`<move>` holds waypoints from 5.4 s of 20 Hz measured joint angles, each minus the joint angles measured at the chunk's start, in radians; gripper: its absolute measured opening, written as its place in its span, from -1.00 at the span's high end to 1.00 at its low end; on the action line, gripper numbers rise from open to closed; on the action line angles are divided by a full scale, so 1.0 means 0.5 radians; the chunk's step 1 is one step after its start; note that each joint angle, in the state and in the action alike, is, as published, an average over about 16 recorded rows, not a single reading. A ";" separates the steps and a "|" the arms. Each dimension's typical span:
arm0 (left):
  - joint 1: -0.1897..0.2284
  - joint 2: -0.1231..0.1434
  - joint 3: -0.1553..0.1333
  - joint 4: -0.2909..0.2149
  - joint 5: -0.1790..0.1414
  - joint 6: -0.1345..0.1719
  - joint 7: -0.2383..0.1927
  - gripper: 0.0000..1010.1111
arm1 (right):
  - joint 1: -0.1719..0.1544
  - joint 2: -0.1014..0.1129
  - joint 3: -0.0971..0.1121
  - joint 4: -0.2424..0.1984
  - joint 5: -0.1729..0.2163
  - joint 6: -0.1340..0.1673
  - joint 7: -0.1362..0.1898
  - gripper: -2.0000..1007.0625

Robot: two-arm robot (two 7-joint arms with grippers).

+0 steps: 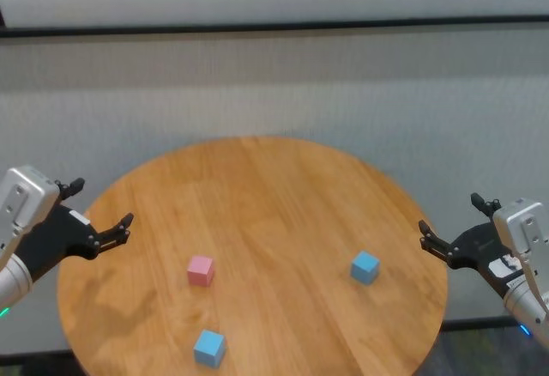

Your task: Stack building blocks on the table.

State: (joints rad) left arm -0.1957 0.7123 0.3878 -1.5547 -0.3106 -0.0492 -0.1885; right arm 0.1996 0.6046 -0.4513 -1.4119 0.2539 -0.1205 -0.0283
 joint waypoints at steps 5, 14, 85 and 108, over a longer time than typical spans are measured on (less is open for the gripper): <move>0.077 0.069 -0.060 -0.091 -0.109 0.018 -0.137 -0.99 | 0.000 0.000 0.000 0.000 0.000 0.000 0.000 -0.99; 0.284 0.192 -0.149 -0.315 -0.283 0.046 -0.351 -0.99 | 0.000 0.000 0.000 0.000 0.000 0.000 0.000 -0.99; -0.030 -0.266 0.269 0.217 -0.002 0.283 -0.829 -0.99 | 0.000 0.000 0.000 0.000 0.000 0.000 0.000 -0.99; -0.051 -0.307 0.289 0.310 0.052 0.274 -0.826 -0.99 | 0.000 0.000 0.000 0.000 0.000 0.000 0.000 -0.99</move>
State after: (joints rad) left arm -0.2210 0.5587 0.5322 -1.3999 -0.2844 0.0878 -0.6015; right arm 0.1996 0.6046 -0.4513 -1.4119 0.2539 -0.1205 -0.0283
